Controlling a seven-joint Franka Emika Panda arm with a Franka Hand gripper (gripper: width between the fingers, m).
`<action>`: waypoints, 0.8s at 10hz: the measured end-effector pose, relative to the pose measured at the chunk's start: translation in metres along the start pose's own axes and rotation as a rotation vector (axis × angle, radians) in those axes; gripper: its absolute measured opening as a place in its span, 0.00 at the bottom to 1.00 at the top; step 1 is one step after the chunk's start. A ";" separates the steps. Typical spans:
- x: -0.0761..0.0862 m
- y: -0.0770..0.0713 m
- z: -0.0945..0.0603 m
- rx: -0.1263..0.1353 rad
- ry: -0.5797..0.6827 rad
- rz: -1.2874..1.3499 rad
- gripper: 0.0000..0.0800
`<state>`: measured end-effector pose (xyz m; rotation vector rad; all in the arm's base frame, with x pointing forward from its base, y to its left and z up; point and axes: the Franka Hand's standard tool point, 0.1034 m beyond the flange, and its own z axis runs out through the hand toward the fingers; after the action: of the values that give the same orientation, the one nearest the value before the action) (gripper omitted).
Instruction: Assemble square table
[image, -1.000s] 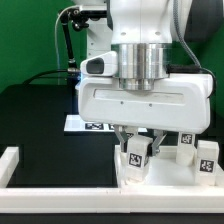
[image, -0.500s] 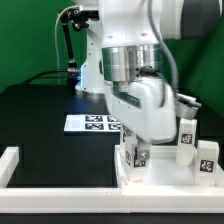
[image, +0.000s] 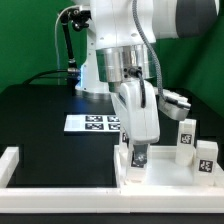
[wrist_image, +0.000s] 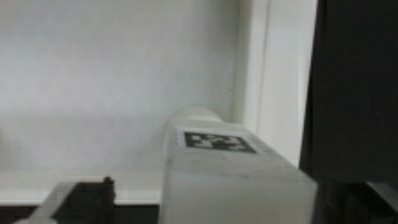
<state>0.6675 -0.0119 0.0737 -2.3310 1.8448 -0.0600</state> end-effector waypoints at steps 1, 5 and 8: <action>-0.002 0.000 0.000 -0.006 0.010 -0.242 0.79; 0.001 0.004 -0.002 -0.010 0.021 -0.539 0.81; -0.001 -0.001 0.000 -0.018 0.087 -1.080 0.81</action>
Offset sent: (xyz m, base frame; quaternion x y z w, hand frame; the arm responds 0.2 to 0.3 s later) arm 0.0000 0.0000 0.0000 0.0000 0.0000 -0.1938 0.9810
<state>0.6678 -0.0106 0.0734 -3.0437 0.4061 -0.2694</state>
